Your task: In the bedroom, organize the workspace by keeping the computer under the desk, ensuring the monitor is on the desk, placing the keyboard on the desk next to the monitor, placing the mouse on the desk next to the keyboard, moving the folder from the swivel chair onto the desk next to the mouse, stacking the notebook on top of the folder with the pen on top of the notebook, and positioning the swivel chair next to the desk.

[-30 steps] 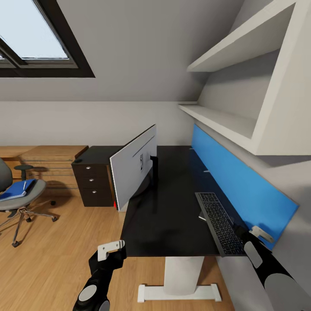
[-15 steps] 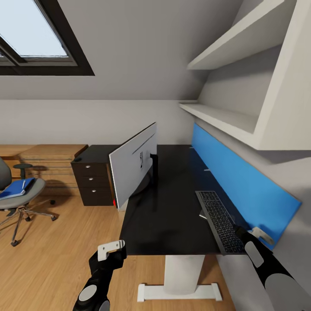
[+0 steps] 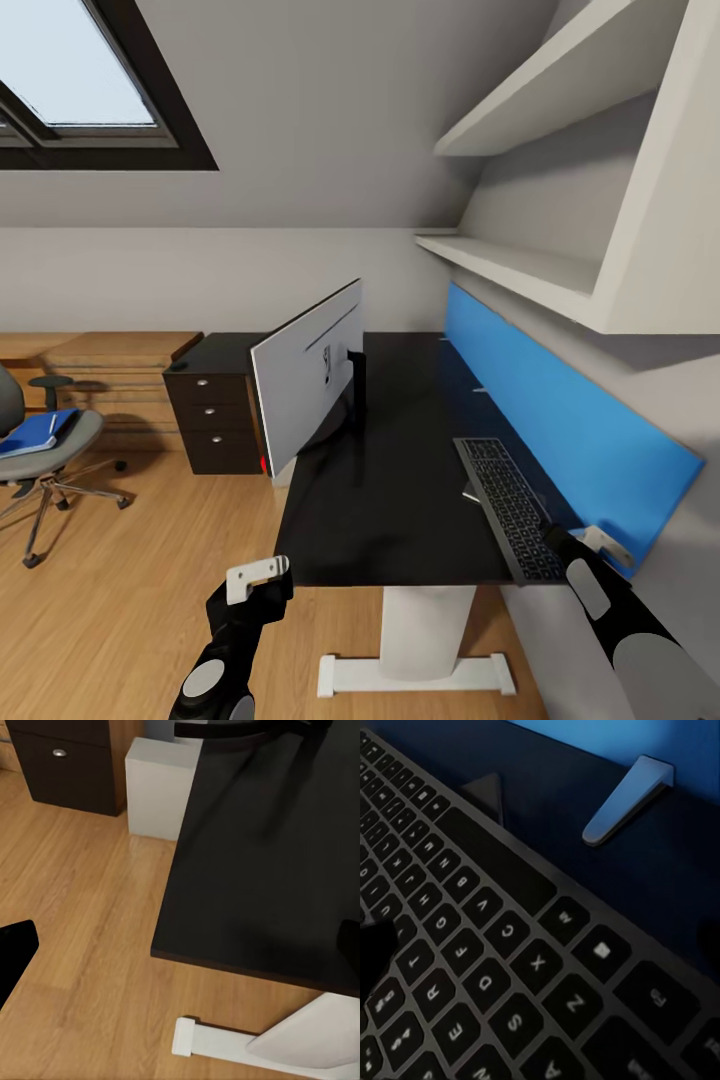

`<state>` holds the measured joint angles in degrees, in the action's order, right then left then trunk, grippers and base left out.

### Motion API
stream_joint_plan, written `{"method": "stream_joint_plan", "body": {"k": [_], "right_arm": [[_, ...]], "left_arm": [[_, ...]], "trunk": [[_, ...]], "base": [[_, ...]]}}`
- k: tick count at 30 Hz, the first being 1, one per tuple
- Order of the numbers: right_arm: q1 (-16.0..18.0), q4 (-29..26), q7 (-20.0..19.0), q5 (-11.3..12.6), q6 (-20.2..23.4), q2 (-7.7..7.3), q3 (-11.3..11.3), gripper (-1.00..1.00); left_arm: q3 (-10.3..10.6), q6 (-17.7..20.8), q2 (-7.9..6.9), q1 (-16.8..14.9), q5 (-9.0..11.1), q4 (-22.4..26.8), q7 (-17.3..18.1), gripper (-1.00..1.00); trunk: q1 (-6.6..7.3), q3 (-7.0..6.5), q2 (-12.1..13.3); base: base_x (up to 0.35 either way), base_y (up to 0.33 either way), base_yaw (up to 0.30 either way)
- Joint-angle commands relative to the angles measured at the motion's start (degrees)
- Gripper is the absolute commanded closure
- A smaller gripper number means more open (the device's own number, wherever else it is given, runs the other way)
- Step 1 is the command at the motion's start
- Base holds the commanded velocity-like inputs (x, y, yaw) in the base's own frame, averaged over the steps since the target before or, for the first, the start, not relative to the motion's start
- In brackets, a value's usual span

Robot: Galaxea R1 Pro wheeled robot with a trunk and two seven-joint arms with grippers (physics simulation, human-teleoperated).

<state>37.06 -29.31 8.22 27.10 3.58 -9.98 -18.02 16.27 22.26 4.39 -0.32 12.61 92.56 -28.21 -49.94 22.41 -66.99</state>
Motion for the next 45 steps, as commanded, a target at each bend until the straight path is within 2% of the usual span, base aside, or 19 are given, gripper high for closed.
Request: {"method": "stream_joint_plan", "body": {"k": [1, 6, 38, 45], "right_arm": [[0.0, -0.1, 0.2, 0.4, 0.3, 0.03, 0.0, -1.00], [0.0, -0.1, 0.2, 0.4, 0.3, 0.04, 0.0, -1.00], [0.0, -0.2, 0.3, 0.5, 0.4, 0.56, 0.0, -1.00], [0.0, -0.2, 0.3, 0.5, 1.5, 1.57, 0.0, -1.00]], "left_arm": [[0.1, 0.2, 0.00, 0.0, 0.5, 0.1, -0.4, -1.00], [0.1, 0.2, 0.00, 0.0, 0.5, 0.0, -0.4, -1.00], [0.0, 0.2, -0.09, 0.0, 0.5, -0.1, -0.4, -1.00], [-0.1, 0.2, -0.09, 0.0, 0.5, -0.1, -0.7, -1.00]], "trunk": [[-0.23, 0.25, -0.5], [-1.33, 1.14, -2.5], [-1.33, 1.14, -2.5], [-1.33, 1.14, -2.5]], "base": [[0.000, 0.000, 0.000], [0.000, 0.000, 0.000], [0.000, 0.000, 0.000], [0.000, 0.000, 0.036]]}}
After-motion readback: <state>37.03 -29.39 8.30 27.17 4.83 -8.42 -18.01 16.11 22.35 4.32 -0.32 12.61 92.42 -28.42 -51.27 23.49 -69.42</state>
